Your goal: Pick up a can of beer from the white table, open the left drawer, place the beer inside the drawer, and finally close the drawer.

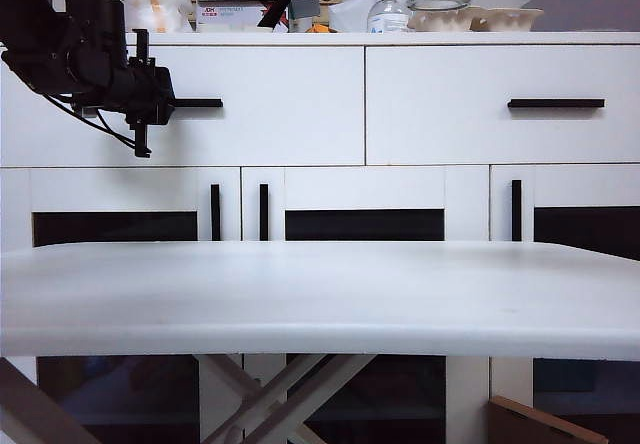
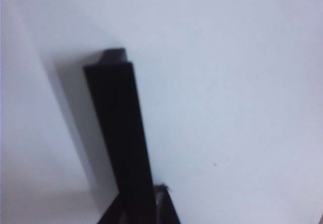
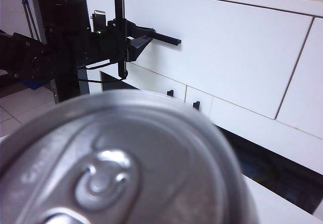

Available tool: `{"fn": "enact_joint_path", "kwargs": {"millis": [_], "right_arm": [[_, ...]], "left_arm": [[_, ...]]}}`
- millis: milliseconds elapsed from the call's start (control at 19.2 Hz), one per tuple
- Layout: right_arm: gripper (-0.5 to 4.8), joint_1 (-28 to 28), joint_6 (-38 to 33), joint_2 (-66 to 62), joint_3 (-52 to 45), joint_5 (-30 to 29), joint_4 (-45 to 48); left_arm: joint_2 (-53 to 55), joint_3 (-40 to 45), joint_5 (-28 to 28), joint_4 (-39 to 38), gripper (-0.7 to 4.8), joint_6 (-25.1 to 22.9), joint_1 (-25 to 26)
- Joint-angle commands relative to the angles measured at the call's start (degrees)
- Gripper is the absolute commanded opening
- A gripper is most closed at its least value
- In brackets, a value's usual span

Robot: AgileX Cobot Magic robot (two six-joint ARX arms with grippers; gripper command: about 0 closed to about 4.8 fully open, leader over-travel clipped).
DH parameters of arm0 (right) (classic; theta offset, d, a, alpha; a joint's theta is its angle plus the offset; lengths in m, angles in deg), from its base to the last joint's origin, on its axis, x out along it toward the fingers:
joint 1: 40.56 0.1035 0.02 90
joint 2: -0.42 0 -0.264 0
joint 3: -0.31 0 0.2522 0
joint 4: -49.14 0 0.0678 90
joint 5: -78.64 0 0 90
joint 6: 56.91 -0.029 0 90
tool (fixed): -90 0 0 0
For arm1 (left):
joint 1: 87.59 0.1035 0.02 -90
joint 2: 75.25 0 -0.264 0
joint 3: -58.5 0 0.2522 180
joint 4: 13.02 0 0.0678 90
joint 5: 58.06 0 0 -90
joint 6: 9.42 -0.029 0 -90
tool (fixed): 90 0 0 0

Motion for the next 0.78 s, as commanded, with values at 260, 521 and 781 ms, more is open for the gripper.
{"fn": "enact_joint_path", "kwargs": {"millis": [260,521,781], "right_arm": [[1.56,0.09,0.2,0.48,0.76,1.9,4.09],[1.56,0.09,0.57,0.48,0.76,2.32,4.63],[1.56,0.09,1.7,0.48,0.79,4.22,4.55]], "left_arm": [[-0.07,0.57,4.57,4.94,-0.07,-4.74,0.15],[-0.07,0.61,5.25,6.27,-0.07,-4.98,0.11],[-1.03,4.2,5.16,10.51,-0.07,-4.94,0.09]]}}
